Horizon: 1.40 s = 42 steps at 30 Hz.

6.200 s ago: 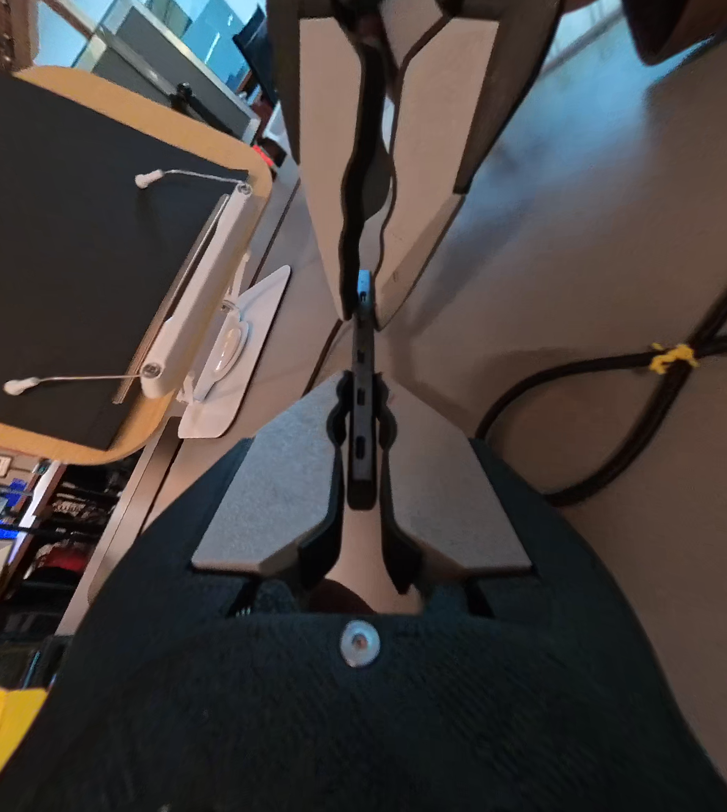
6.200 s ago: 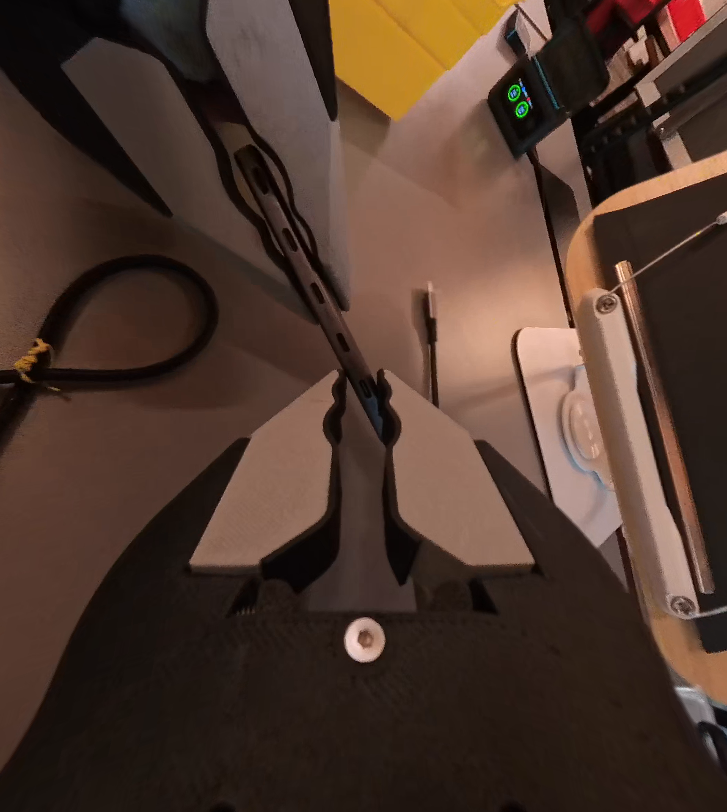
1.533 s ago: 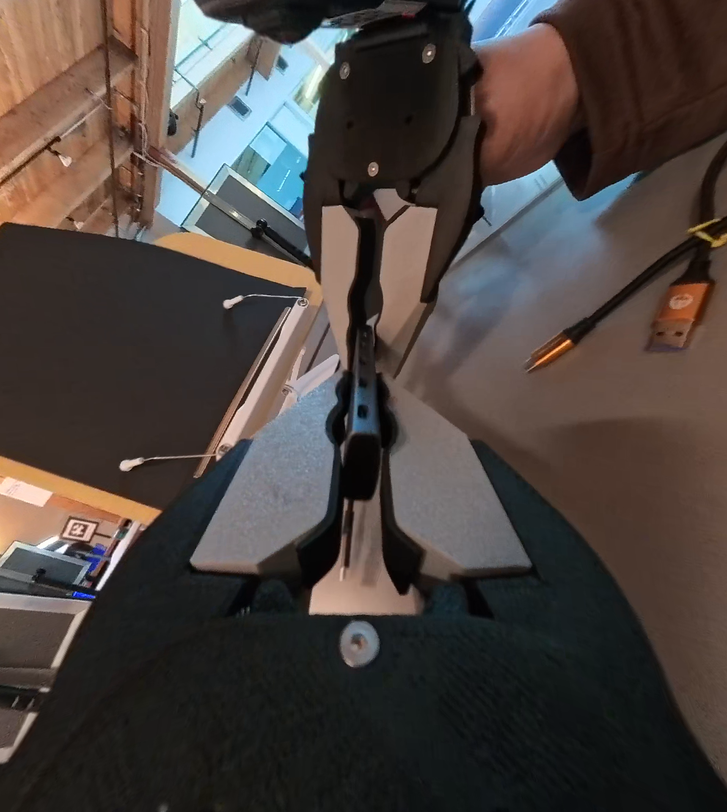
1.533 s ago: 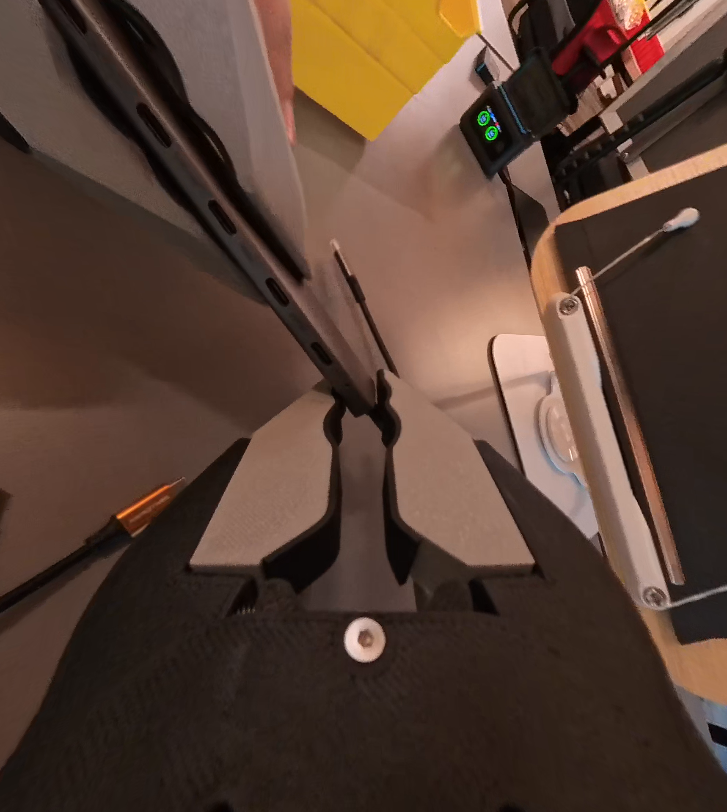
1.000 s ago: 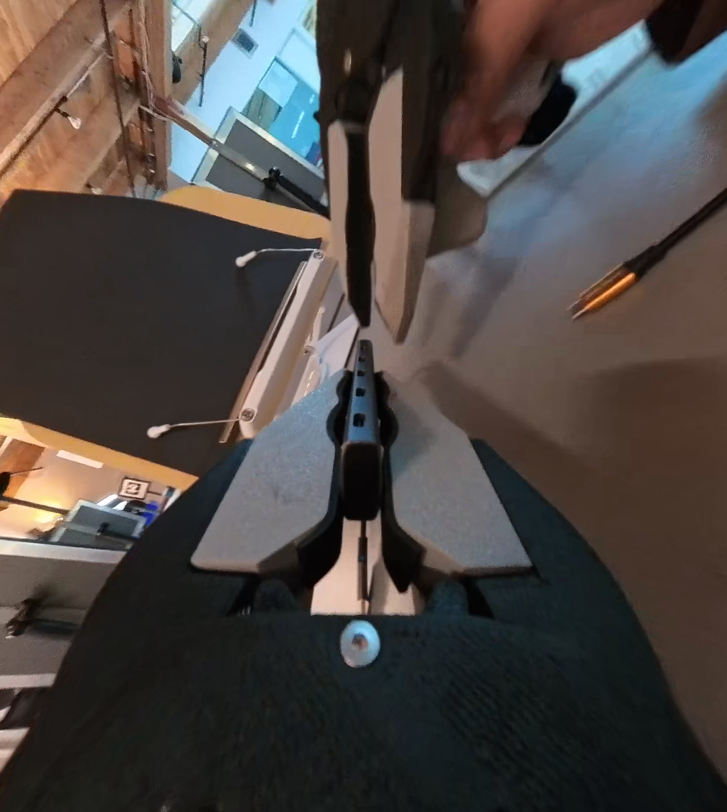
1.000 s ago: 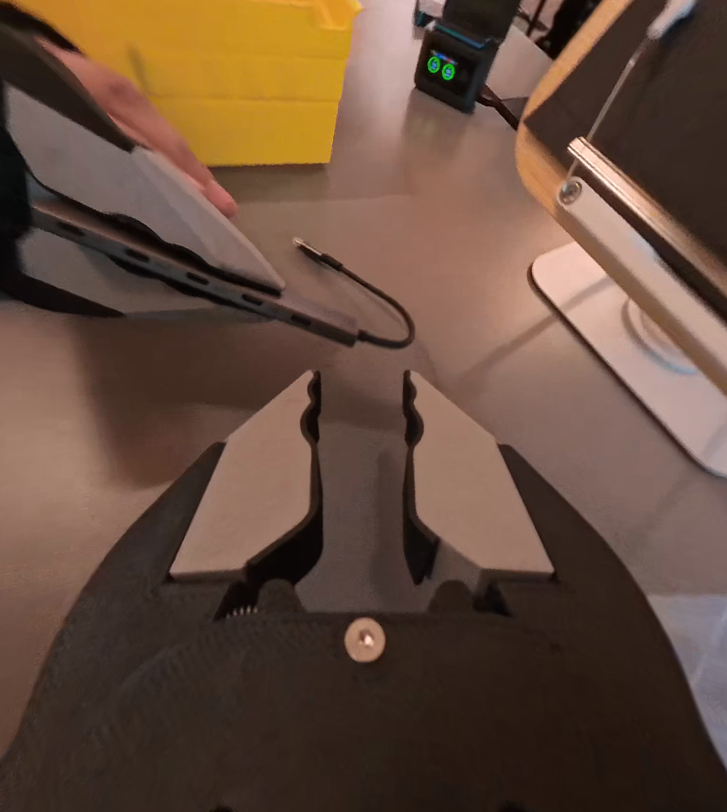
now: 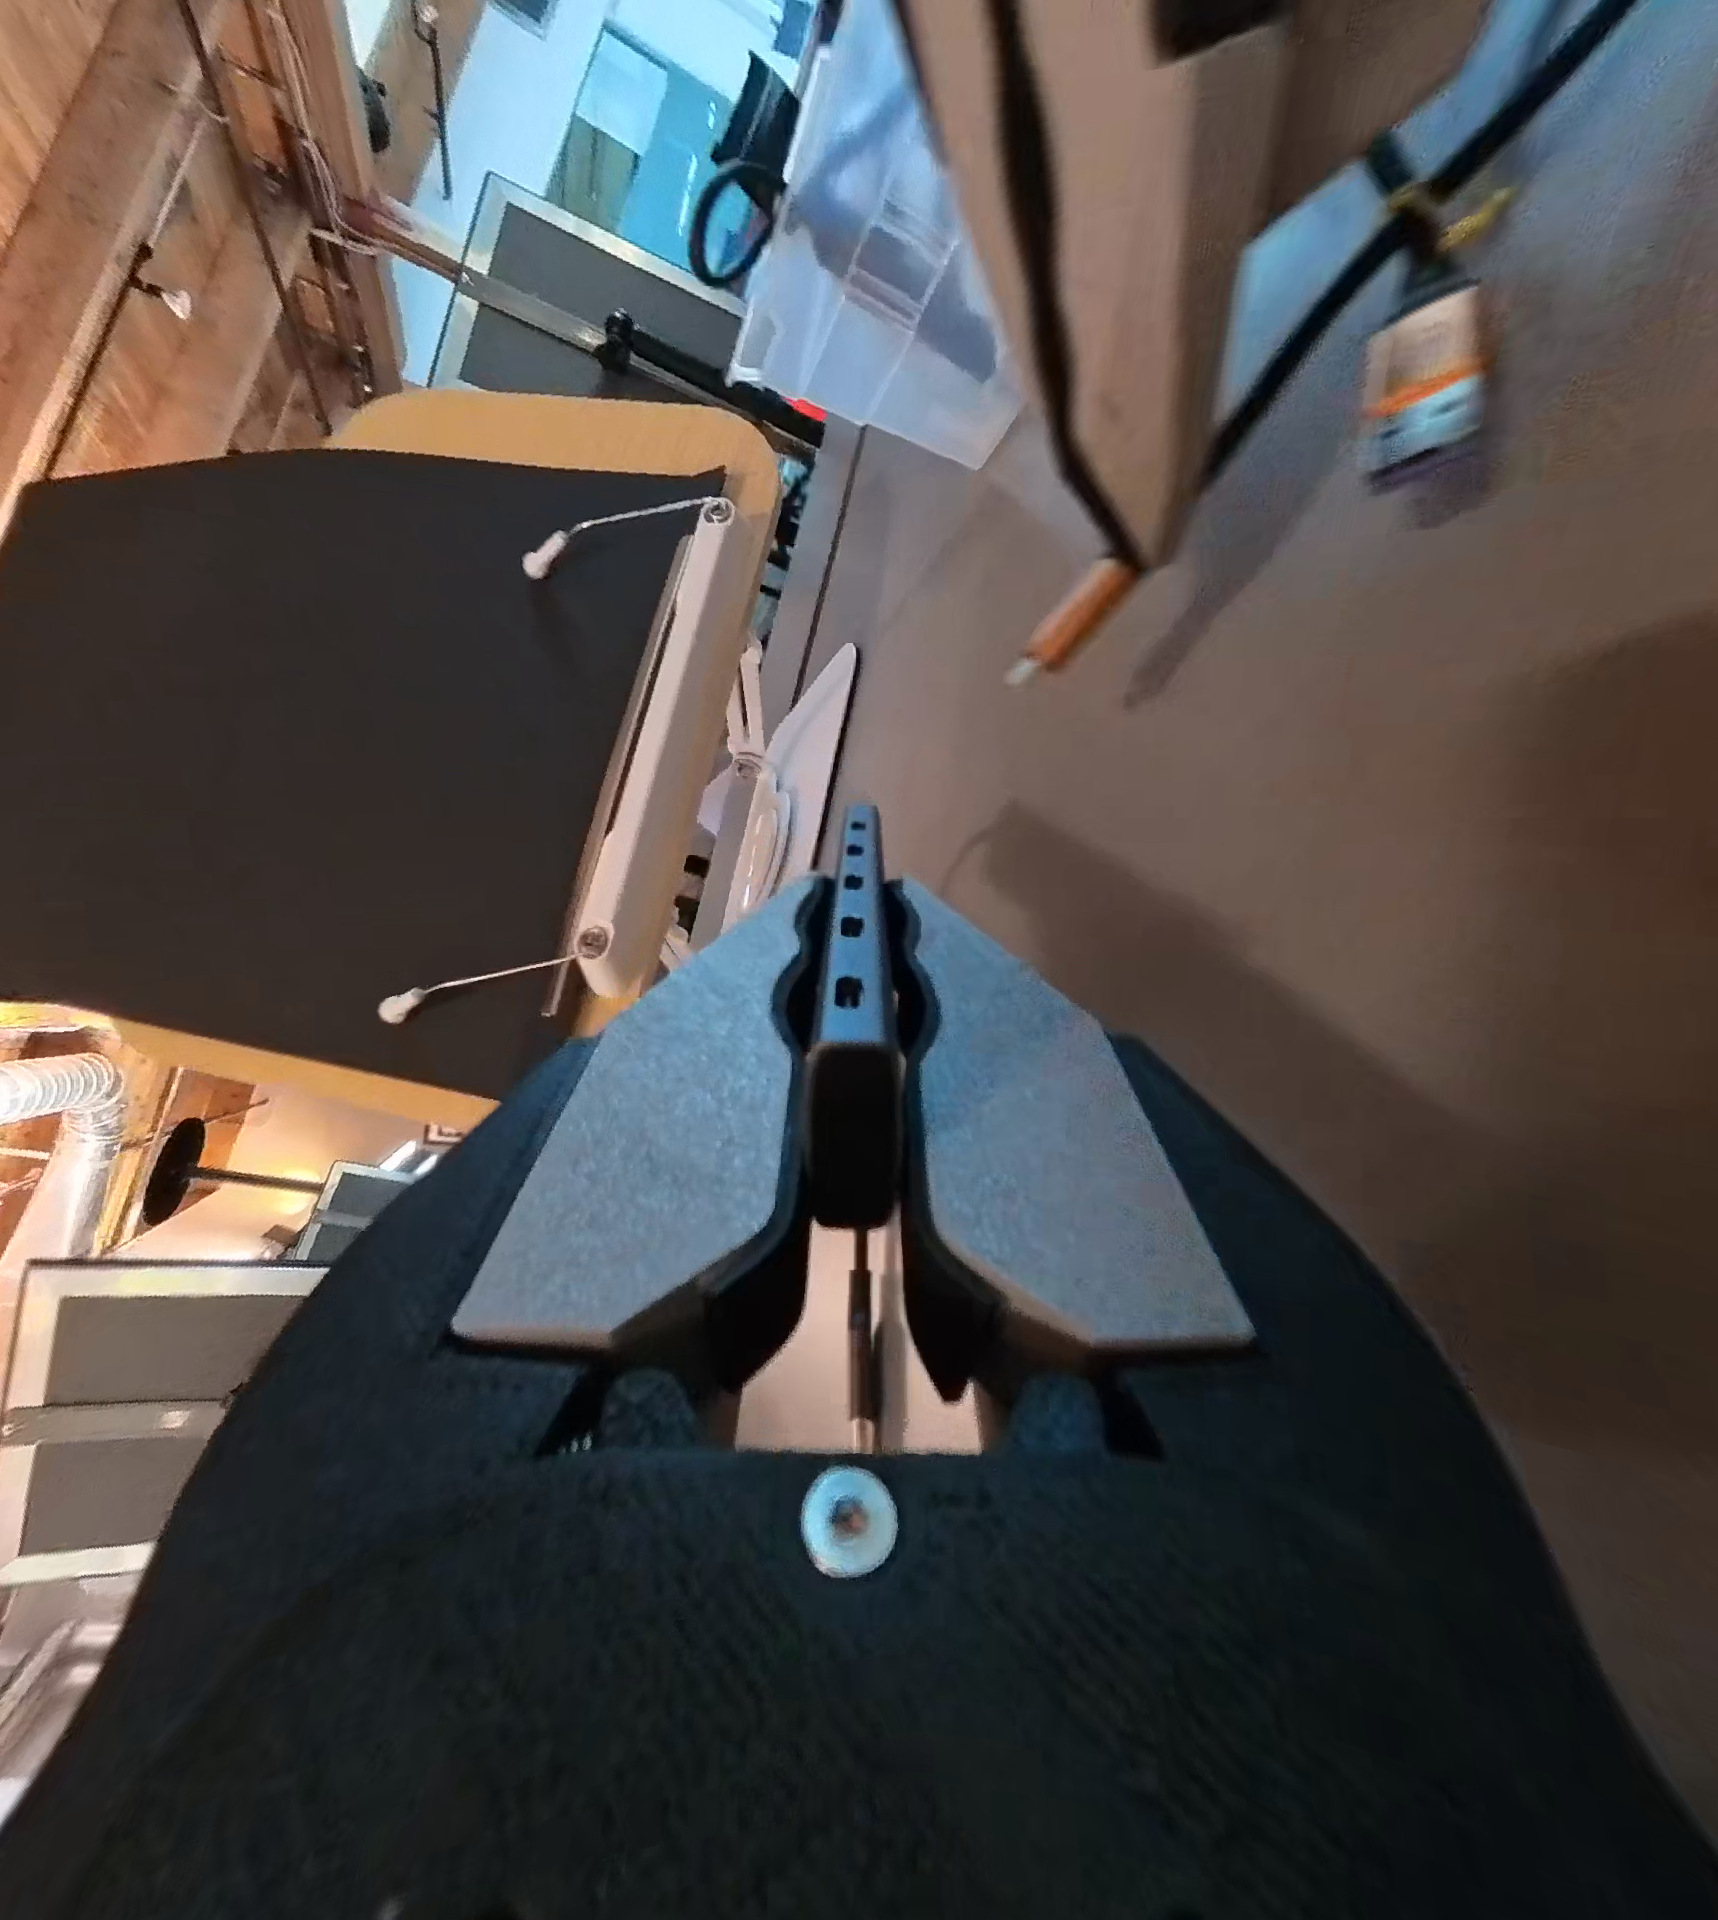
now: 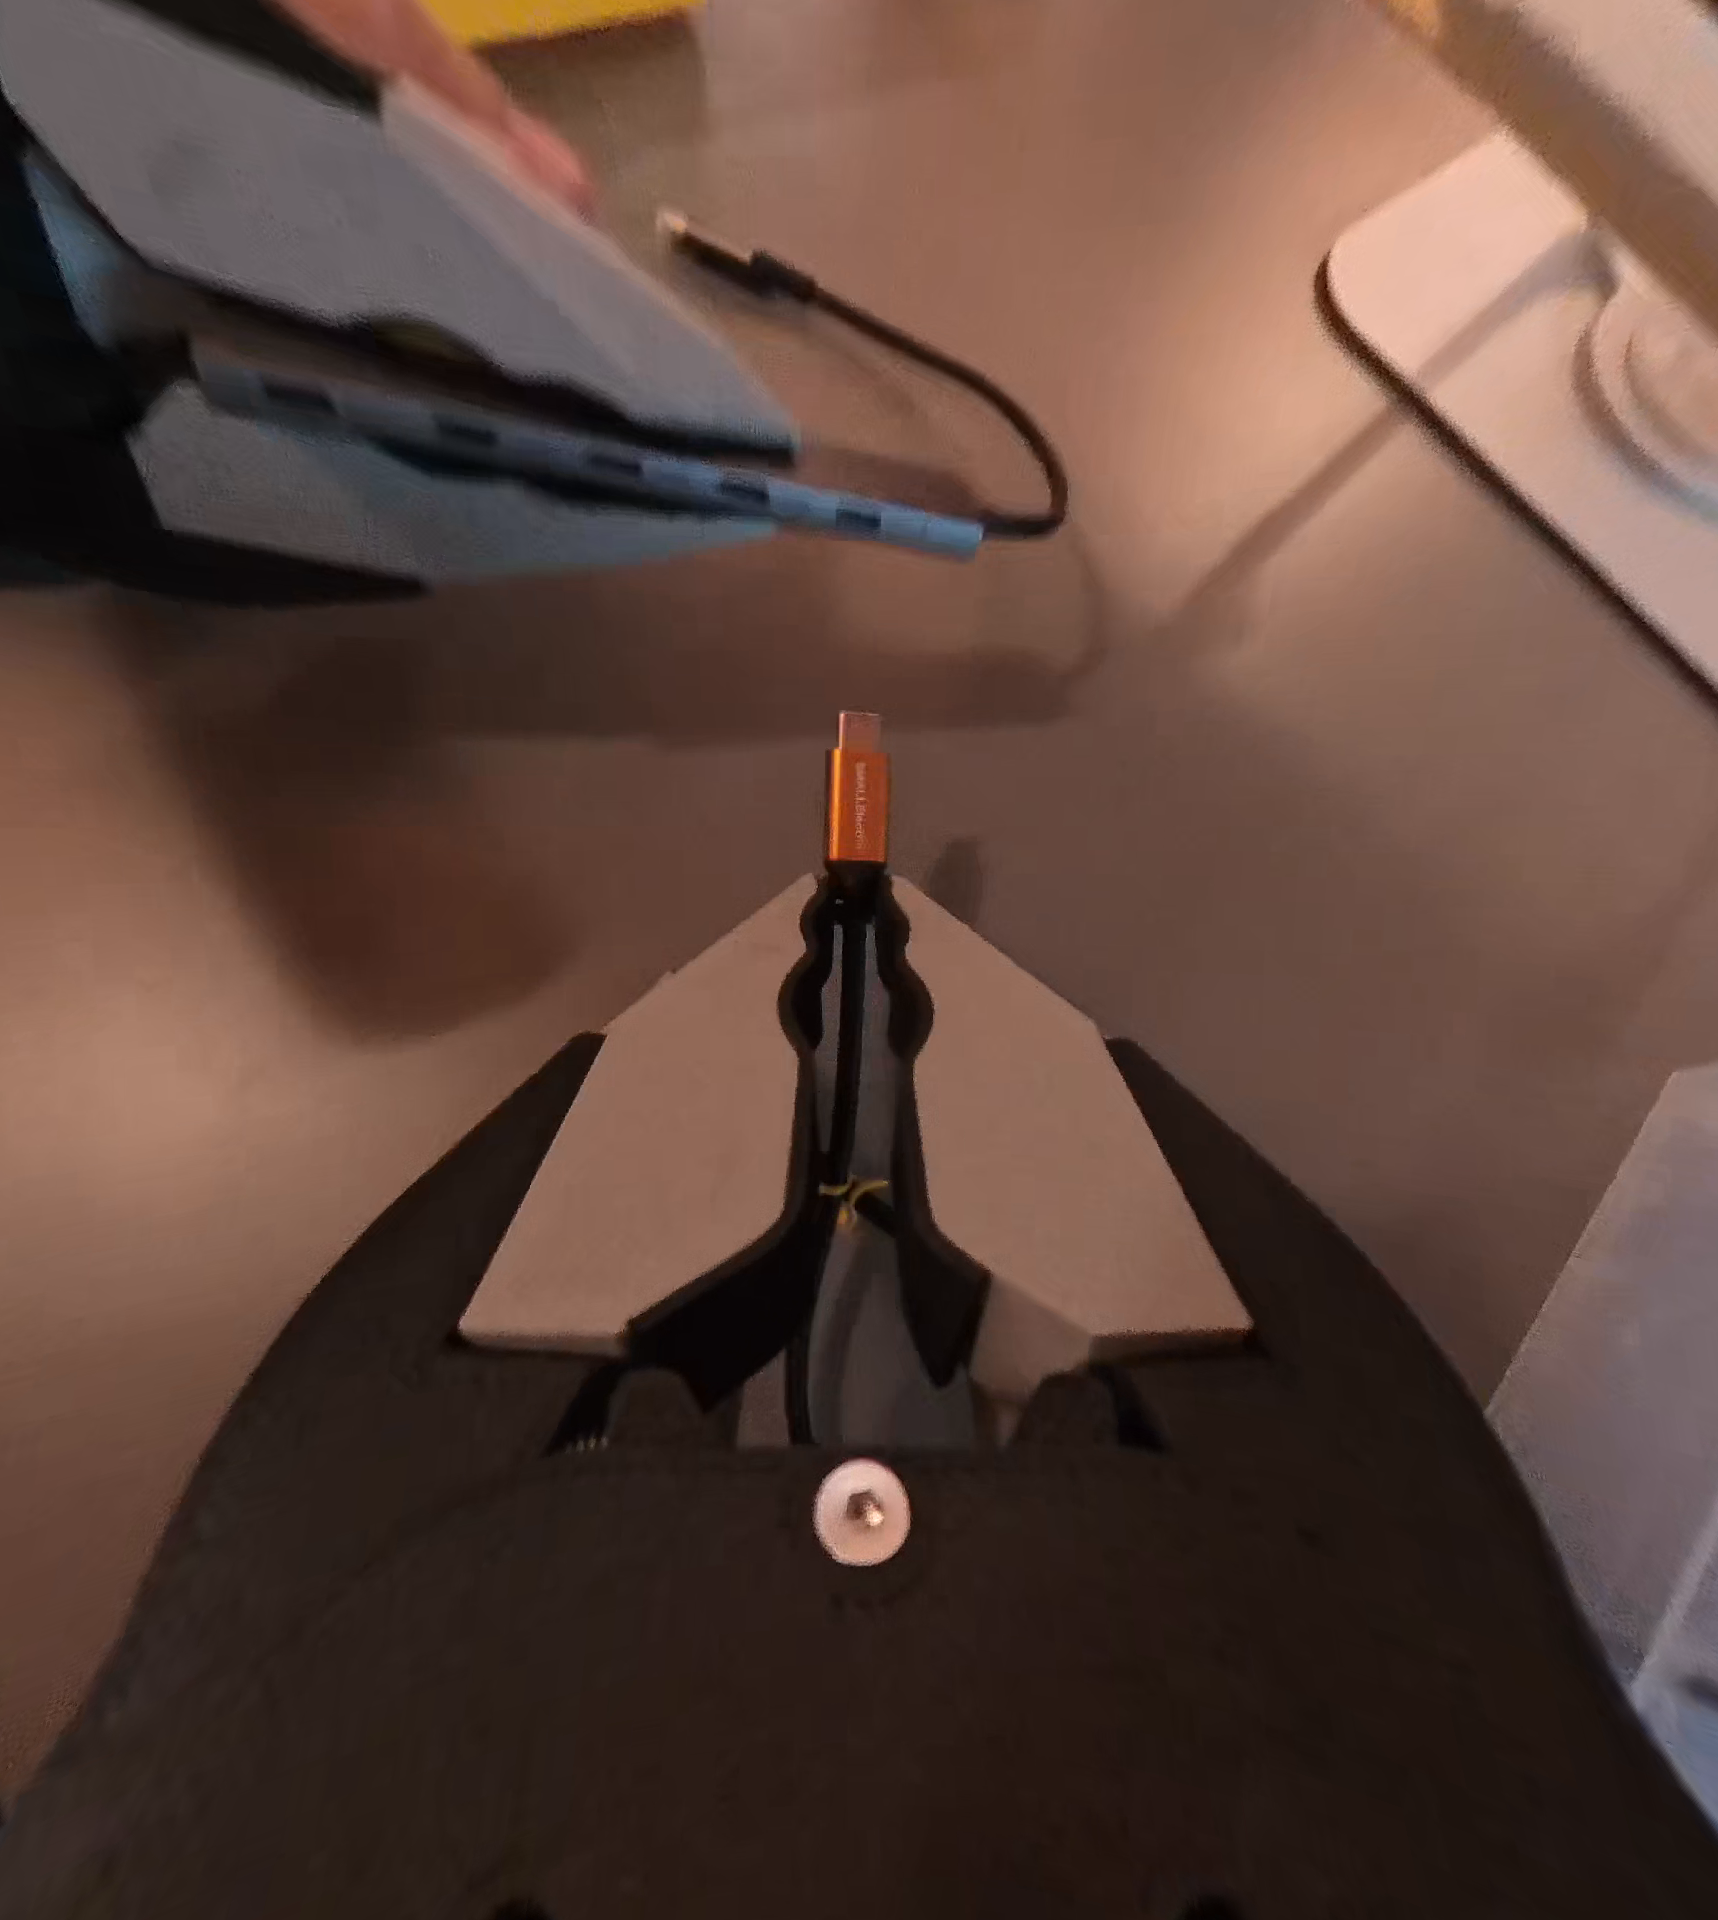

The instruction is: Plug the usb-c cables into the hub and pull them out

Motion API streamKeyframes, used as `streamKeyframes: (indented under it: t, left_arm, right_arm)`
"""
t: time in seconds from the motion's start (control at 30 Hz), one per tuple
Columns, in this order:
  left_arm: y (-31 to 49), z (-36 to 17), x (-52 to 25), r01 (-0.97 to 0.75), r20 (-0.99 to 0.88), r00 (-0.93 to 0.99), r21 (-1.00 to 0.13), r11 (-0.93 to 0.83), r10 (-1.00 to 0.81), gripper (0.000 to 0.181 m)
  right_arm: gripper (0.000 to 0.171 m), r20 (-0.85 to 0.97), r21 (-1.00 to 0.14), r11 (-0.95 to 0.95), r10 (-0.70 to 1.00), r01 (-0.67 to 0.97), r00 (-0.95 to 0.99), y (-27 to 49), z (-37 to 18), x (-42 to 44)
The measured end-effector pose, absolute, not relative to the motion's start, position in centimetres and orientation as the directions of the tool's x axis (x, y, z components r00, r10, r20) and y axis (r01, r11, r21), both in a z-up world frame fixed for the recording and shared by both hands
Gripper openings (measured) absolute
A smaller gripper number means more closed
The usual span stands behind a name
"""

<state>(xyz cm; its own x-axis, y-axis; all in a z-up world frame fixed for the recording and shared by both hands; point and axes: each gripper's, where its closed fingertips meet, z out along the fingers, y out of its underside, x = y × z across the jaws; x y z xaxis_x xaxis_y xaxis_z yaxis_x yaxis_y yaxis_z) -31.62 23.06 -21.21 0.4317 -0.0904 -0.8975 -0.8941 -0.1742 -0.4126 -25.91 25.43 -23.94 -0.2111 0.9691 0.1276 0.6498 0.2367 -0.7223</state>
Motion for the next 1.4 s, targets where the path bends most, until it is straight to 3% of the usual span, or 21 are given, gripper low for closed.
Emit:
streamKeyframes:
  t: [0.03, 0.4, 0.57, 0.8, 1.23, 1.4]
  left_arm:
    - [23.2, -21.4, -31.9, -0.896, -0.901, 0.424, -0.402, -0.19, -0.091, 0.007]
    - [23.5, -21.6, -33.5, -0.887, -0.908, 0.414, -0.384, -0.257, -0.071, 0.008]
    - [23.7, -22.0, -33.1, -0.897, -0.915, 0.392, -0.357, -0.261, -0.095, 0.008]
    - [24.3, -23.1, -32.4, -0.934, -0.954, 0.268, -0.222, -0.279, -0.138, 0.007]
    - [24.3, -22.9, -32.8, -0.935, -0.964, 0.234, -0.188, -0.299, -0.126, 0.007]
    - [24.4, -23.2, -32.8, -0.941, -0.974, 0.176, -0.125, -0.313, -0.14, 0.008]
  right_arm:
    - [0.004, 0.128, -0.731, 0.252, 0.964, 0.635, -0.235, 25.5, -23.4, -26.7]
    - [0.004, 0.147, -0.69, 0.386, 0.903, 0.613, -0.403, 25.2, -23.7, -30.0]
    - [0.004, 0.216, -0.692, 0.428, 0.891, 0.581, -0.4, 24.7, -23.1, -29.8]
    - [0.005, 0.227, -0.661, 0.433, 0.894, 0.613, -0.387, 24.8, -23.6, -29.6]
    - [0.004, 0.263, -0.622, 0.462, 0.884, 0.632, -0.387, 24.7, -24.1, -29.5]
    - [0.004, 0.233, -0.62, 0.443, 0.892, 0.648, -0.387, 24.5, -24.3, -29.5]
